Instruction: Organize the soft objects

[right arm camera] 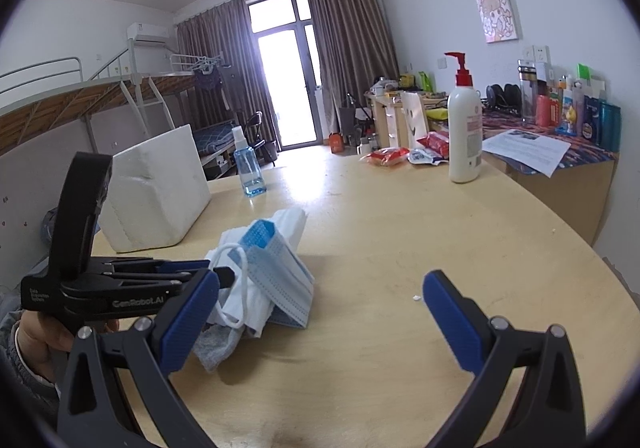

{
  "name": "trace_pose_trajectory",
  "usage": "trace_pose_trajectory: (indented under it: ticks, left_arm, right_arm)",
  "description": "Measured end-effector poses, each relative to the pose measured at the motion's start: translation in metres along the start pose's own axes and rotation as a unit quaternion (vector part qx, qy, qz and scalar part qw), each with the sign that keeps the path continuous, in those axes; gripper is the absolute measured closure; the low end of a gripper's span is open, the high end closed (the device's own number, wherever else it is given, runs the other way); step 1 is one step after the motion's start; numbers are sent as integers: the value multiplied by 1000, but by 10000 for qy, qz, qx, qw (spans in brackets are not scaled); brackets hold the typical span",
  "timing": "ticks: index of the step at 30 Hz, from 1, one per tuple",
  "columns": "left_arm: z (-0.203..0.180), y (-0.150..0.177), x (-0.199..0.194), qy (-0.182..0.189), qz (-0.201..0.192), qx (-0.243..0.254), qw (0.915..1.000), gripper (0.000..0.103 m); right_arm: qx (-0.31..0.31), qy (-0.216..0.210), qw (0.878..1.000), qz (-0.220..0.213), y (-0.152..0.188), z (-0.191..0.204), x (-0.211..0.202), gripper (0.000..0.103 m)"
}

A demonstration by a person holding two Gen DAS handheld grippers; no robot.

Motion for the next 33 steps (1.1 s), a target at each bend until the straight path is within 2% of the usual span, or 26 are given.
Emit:
trace_pose_trajectory:
  ticks: [2,11,21,33]
  left_arm:
    - [1,1,2,46,56,-57,10000,87]
    - [-1,0,-7,-5,-122,92,9999,98]
    - [-4,-14,-44,58,-667,254,9974,98]
    - [13,-21,-87,-169,-1223,217,9921,98]
  right_arm:
    - [5,-12,10000,0,-1,0,0,0]
    - [-3,-61,10000,25,-1,0,2,0]
    - [-20,-44,10000,28,-4,2,3,0]
    - [-222,-177,9996,-49,-8,19,3,0]
Point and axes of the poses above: each gripper's, at about its wrist camera, not at the fingertips, and x roughly the way its jaws point, z to its left, y to its underside, the point moved 3 cm from there along x, roughly the way its jaws point, and after that the axes turned 4 degrees about y, right-handed, at the moved point
